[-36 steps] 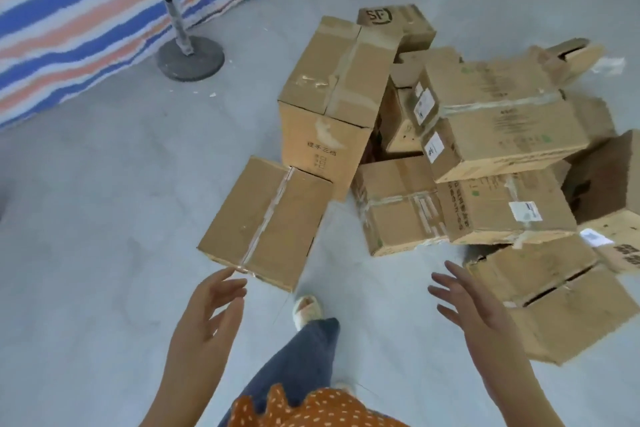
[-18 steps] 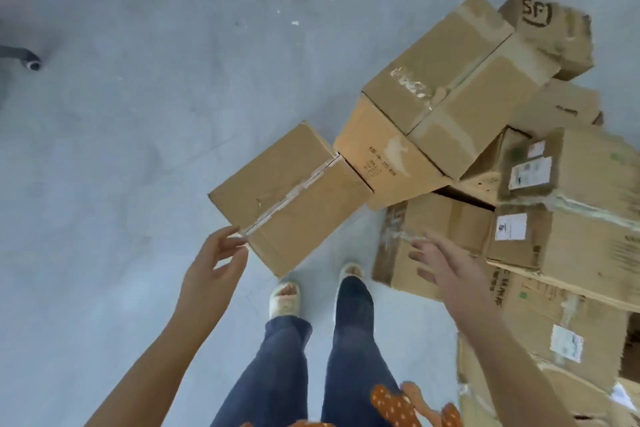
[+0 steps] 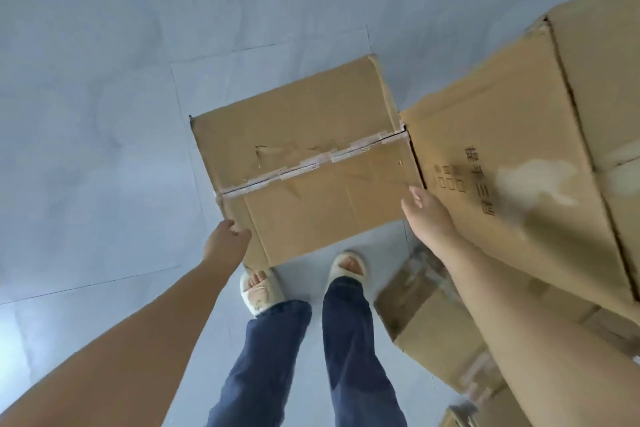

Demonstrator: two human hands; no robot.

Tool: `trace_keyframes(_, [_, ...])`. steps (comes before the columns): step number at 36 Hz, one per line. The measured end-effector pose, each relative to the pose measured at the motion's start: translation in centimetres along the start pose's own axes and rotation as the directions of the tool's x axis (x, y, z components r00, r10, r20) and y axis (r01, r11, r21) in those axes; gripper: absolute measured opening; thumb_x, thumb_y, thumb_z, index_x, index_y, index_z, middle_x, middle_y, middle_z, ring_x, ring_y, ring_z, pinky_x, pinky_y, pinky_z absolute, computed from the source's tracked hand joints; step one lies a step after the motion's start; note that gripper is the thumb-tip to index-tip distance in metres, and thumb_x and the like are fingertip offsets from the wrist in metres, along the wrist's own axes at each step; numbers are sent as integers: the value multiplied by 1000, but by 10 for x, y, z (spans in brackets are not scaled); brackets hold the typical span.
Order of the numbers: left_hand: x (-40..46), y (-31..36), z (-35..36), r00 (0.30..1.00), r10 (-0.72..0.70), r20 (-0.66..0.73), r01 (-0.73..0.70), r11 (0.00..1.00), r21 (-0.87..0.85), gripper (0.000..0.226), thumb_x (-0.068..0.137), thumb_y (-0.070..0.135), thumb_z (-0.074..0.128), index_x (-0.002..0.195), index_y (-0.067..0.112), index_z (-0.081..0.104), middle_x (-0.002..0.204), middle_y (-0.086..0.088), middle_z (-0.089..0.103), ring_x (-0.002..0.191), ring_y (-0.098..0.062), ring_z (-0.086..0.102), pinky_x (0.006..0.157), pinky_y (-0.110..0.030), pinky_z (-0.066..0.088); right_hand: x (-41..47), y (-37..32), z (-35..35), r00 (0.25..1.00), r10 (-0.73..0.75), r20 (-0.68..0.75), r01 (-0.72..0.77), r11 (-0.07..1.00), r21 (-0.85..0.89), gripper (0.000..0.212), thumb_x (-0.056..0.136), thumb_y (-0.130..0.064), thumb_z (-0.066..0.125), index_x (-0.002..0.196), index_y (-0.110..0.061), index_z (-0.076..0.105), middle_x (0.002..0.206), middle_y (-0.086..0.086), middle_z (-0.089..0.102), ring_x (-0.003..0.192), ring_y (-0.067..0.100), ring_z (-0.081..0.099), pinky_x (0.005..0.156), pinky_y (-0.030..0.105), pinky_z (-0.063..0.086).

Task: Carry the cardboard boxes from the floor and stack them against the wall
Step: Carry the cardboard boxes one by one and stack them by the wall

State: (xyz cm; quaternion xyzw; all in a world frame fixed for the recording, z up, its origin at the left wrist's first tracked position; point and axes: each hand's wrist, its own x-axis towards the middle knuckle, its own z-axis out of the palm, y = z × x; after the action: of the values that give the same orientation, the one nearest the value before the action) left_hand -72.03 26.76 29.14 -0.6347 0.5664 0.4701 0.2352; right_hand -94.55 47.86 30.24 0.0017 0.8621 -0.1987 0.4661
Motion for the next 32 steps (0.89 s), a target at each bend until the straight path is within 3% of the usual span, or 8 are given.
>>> trace_keyframes(3, [46, -14, 41, 994, -109, -16, 109, 994, -12, 59, 97, 21, 48, 148, 6, 25, 143, -18, 42, 127, -36, 44, 99, -39, 38, 63, 26, 14, 1000, -14, -14, 12, 992, -125, 53, 100, -22, 41, 150, -11, 26, 156, 6, 27, 144, 22, 25, 116, 37, 23])
trace_keyframes(9, [116, -54, 81, 944, -303, -133, 279, 945, -168, 63, 90, 26, 52, 146, 14, 26, 136, -19, 42, 118, -40, 47, 95, -48, 45, 148, 66, 25, 992, -18, -125, -14, 967, -253, 54, 97, -20, 47, 147, -8, 30, 149, 16, 35, 132, 33, 41, 106, 42, 36])
trace_keyframes(12, [130, -70, 92, 928, -321, -191, 260, 923, -285, 57, 90, 18, 49, 141, 13, 23, 127, -16, 45, 104, -36, 51, 89, -45, 45, 166, 73, 36, 984, -19, -177, -29, 964, -265, 60, 95, -20, 48, 149, -5, 24, 151, 19, 31, 135, 36, 36, 107, 45, 33])
trace_keyframes(14, [133, -74, 96, 918, -326, -227, 226, 898, -377, 55, 91, 14, 50, 139, 13, 23, 114, -8, 45, 86, -27, 49, 79, -38, 41, 171, 73, 42, 975, 8, -221, -61, 971, -231, 63, 95, -22, 49, 149, -5, 22, 151, 19, 28, 136, 36, 33, 108, 45, 31])
trace_keyframes(20, [144, -90, 74, 907, -317, -278, 191, 896, -400, 46, 93, 20, 52, 135, 4, 44, 120, -13, 53, 99, -26, 47, 81, -34, 36, 169, 79, 49, 978, 7, -210, -32, 993, -113, 43, 89, -20, 52, 130, -8, 49, 129, 14, 53, 114, 31, 52, 88, 33, 42])
trace_keyframes(23, [147, -106, 52, 902, -389, -189, 277, 856, -437, 56, 92, 35, 57, 138, 5, 42, 138, -13, 47, 122, -33, 45, 95, -41, 40, 157, 87, 57, 985, 12, -170, -11, 1000, 9, 38, 94, -16, 53, 130, -8, 49, 121, 0, 53, 110, 15, 51, 90, 30, 41])
trace_keyframes(27, [147, -136, 32, 905, -426, -2, 382, 812, -441, 66, 91, 44, 57, 141, 5, 38, 145, -13, 40, 133, -32, 38, 106, -49, 35, 147, 105, 81, 976, 147, -163, -131, 986, 104, 38, 94, -29, 56, 121, -2, 51, 105, 8, 55, 105, 27, 54, 77, 37, 43])
trace_keyframes(32, [138, -154, 23, 911, -411, 20, 339, 723, -602, 61, 89, 38, 60, 136, 4, 42, 142, -9, 44, 128, -27, 43, 103, -44, 41, 138, 104, 92, 949, 270, -162, -219, 935, 280, 32, 93, -39, 56, 111, -13, 48, 108, 7, 54, 104, 28, 53, 99, 53, 44])
